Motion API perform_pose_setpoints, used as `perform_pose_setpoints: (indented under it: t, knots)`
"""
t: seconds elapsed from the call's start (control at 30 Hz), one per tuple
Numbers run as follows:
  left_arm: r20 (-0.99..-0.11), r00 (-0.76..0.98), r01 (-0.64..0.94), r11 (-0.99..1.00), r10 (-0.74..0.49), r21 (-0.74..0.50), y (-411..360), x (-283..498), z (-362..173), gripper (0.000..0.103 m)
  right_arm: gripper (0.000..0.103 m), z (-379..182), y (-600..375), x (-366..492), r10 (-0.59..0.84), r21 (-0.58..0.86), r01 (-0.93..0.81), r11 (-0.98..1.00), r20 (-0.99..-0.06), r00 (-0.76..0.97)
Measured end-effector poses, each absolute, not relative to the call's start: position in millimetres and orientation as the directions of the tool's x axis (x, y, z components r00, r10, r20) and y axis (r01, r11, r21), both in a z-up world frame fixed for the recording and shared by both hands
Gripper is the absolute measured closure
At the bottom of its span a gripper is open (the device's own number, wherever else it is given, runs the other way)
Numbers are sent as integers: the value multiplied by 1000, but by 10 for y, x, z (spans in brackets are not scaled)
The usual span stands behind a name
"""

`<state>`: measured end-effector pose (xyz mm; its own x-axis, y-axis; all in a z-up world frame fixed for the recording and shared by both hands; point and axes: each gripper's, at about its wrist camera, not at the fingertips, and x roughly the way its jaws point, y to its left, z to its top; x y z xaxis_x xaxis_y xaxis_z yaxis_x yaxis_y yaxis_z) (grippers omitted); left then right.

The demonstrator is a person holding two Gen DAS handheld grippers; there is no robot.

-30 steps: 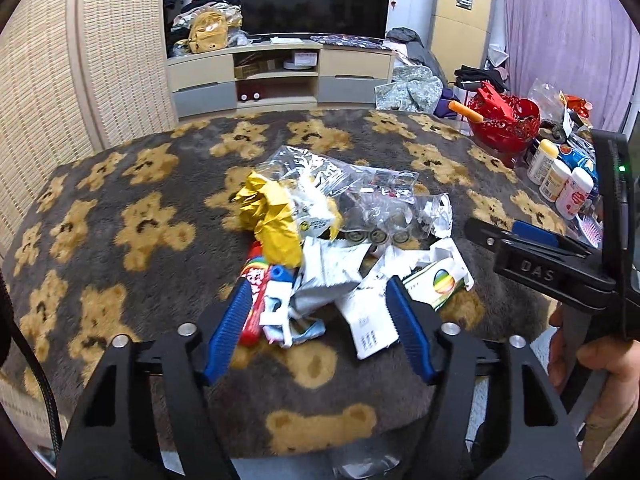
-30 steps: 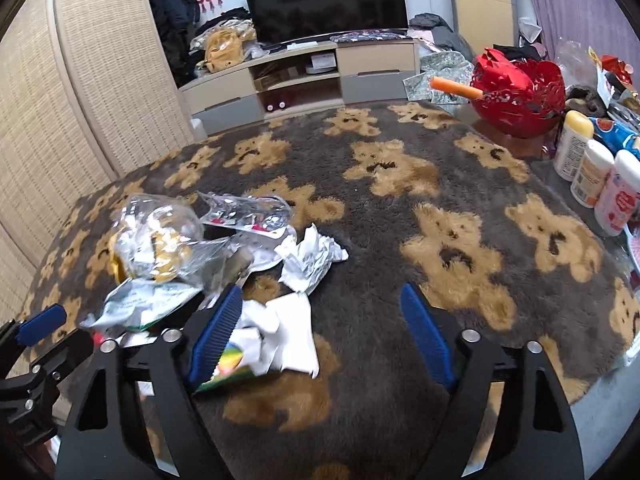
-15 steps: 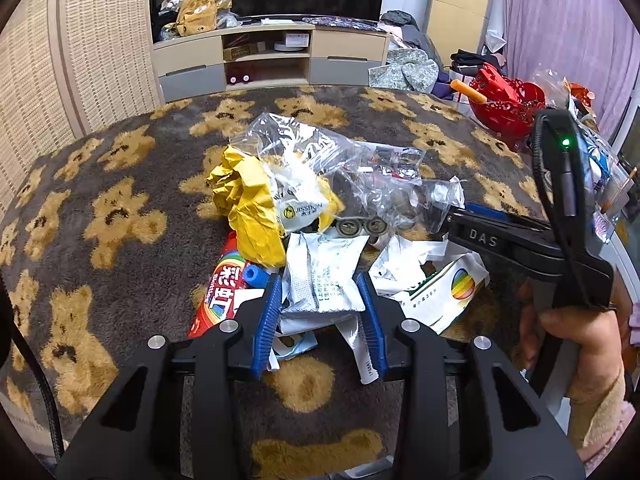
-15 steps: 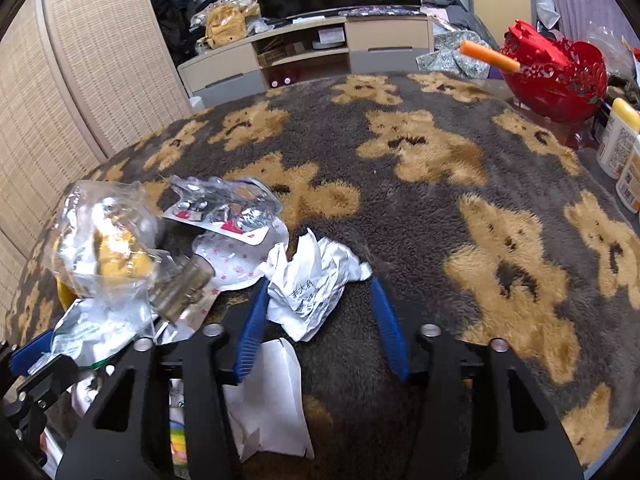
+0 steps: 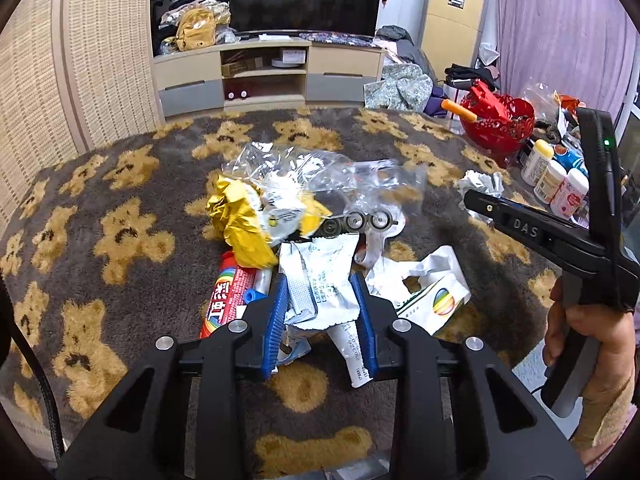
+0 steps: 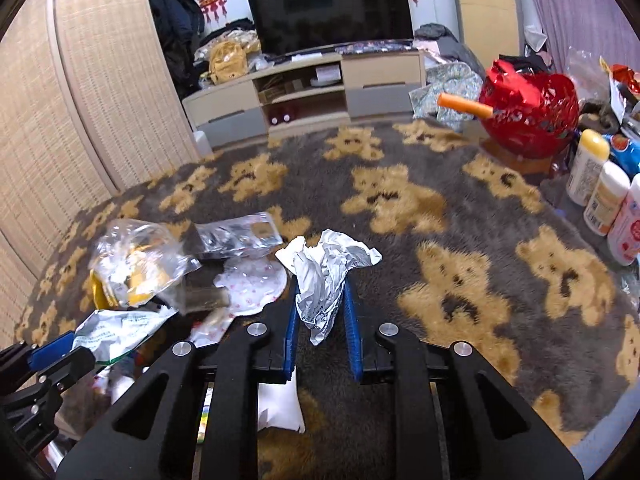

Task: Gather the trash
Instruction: 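Grasp the white paper receipts with the left gripper while the right gripper grasps crumpled silver foil, then carry the receipts and foil in both grippers down over the black bin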

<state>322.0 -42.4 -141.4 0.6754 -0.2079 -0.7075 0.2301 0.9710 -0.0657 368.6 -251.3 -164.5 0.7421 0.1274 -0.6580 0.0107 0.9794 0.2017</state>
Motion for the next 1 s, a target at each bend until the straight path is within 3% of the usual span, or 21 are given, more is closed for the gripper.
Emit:
perform_pose_setpoints:
  t: [0.37,0.63,0.8,1.0]
  knots:
    - [-626,750,227,972,-212,-58,-364,2657,-748,73,82,-1001,-2459,3032,157,210,-40,977,-579,800]
    - [-576,779,234,967,-248,-99,-281,1894,-427,73,81,-630,-2364,2087,188,215,-87,973,-513,838]
    - [-568,786,216,969,-243,-117,-194,1393,-455,73,81,-677,-2360,1509,202,219,-102,970,-503,840]
    - [-595,764,204,968,-250,-145,-147,953,-699,73,81,-1025,-2320,1109,197,184,-110,977,-565,801]
